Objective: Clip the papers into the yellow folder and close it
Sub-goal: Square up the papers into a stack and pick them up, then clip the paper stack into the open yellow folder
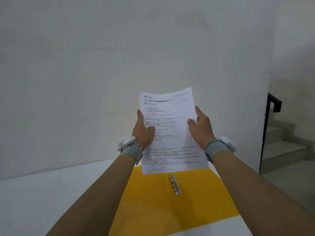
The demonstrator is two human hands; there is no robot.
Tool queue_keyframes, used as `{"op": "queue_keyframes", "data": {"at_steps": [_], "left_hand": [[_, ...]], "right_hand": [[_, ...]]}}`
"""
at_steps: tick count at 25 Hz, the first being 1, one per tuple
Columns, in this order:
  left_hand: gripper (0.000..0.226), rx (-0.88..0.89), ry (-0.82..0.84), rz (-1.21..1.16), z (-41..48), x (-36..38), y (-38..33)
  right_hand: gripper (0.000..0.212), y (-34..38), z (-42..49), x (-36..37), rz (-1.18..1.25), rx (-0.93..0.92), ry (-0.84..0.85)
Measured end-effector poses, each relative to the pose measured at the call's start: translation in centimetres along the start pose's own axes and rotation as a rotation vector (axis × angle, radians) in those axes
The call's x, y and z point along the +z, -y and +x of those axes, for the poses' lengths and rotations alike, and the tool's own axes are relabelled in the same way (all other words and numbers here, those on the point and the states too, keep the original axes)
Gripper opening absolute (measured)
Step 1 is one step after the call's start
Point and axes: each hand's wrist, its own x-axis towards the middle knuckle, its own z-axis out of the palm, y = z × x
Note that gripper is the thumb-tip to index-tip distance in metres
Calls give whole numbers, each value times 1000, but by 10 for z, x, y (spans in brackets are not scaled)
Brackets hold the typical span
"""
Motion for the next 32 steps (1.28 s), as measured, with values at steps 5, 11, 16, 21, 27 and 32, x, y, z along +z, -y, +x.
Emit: {"op": "queue_keyframes", "data": {"at_steps": [5,11,16,21,27,32], "left_hand": [[82,16,71,-37,-2,34,1],[84,45,84,-132,2,72,14],[84,-37,144,-101,4,110,28],[83,-195,293,-68,9,144,63],[63,-275,349,33,5,158,115],[51,-284,378,176,-3,159,147]], "right_hand": [[58,-24,11,-23,-57,38,2],[29,-54,19,-40,1,75,-109],[39,-83,29,-50,-68,97,-102],[35,-127,33,-62,-176,197,-100],[34,-188,31,-64,-276,347,-51],[34,-227,24,-48,-343,423,22]]}}
